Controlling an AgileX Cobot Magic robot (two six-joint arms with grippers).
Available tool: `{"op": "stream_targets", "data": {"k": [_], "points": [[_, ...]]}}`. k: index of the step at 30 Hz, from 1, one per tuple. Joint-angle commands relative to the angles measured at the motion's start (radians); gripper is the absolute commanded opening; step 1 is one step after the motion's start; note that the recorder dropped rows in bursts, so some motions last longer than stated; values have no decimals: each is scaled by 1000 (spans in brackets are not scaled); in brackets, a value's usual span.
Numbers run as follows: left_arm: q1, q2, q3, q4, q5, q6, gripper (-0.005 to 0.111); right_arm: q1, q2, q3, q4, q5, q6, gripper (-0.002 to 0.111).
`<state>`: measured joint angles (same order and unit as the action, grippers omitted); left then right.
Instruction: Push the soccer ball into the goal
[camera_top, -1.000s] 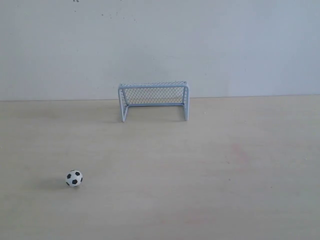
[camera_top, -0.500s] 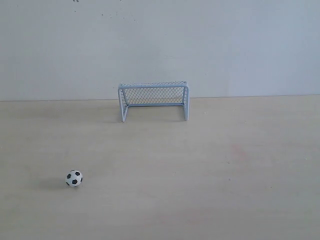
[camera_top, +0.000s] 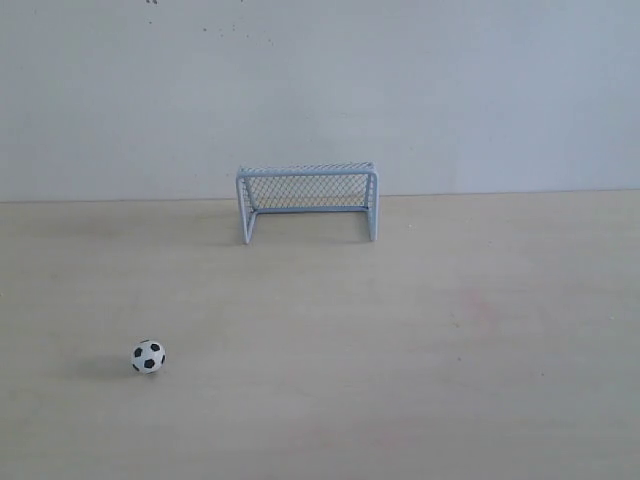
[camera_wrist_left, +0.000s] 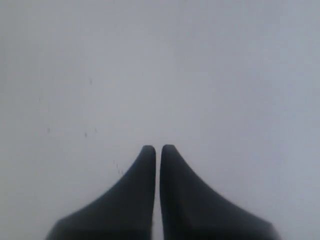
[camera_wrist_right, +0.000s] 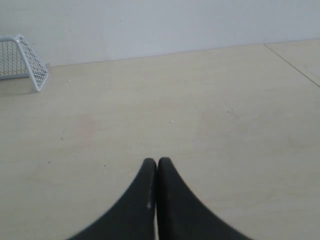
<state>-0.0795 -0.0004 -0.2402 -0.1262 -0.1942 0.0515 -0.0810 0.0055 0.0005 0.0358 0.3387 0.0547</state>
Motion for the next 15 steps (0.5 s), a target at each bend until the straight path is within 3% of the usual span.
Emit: {"op": "stream_targets", "data": {"k": [1, 7, 10, 15], "points": [[0, 0, -17, -45, -233, -51, 4, -6, -5, -1, -2, -5, -4, 0], [0, 0, -61, -51, -198, -348, 4, -6, -5, -1, -2, -5, -4, 0], [-1, 32, -123, 50, 2, -389, 4, -6, -5, -1, -2, -5, -4, 0], [-8, 283, -367, 211, 404, -317, 4, -6, -5, -1, -2, -5, -4, 0]]}}
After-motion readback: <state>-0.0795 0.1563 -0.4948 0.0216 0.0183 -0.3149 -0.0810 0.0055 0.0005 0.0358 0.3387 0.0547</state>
